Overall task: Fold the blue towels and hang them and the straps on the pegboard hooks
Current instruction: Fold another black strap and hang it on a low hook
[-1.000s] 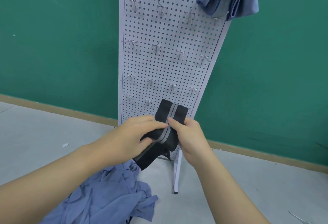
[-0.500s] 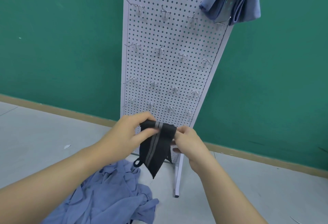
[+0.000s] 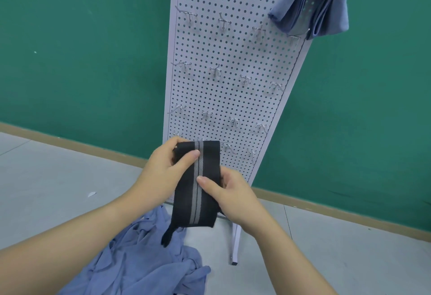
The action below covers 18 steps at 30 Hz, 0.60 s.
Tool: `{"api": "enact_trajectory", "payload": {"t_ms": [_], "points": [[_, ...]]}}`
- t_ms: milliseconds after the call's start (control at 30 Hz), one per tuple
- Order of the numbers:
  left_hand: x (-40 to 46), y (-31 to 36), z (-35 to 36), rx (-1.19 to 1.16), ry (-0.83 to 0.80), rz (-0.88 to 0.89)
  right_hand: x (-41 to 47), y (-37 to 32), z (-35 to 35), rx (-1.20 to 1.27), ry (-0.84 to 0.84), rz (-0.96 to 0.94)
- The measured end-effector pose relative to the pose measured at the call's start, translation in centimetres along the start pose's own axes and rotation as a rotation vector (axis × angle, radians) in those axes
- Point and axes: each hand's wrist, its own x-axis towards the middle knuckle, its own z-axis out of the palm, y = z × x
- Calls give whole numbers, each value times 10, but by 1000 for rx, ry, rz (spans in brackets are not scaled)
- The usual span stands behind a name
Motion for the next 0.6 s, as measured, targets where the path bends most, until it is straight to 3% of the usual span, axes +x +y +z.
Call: {"api": "enact_trajectory", "payload": {"t_ms": [100, 300, 467, 600], "points": [[-7, -8, 14, -241, -77, -227, 3, -1, 0, 47, 57, -24], [-8, -25, 17, -211, -89, -253, 0, 3, -6, -5, -109, 81], [0, -42, 22, -23, 80, -135, 5, 26, 9, 242, -114, 262], [13, -66, 20, 76, 238, -148, 19, 49, 25, 368, -41, 321]]}}
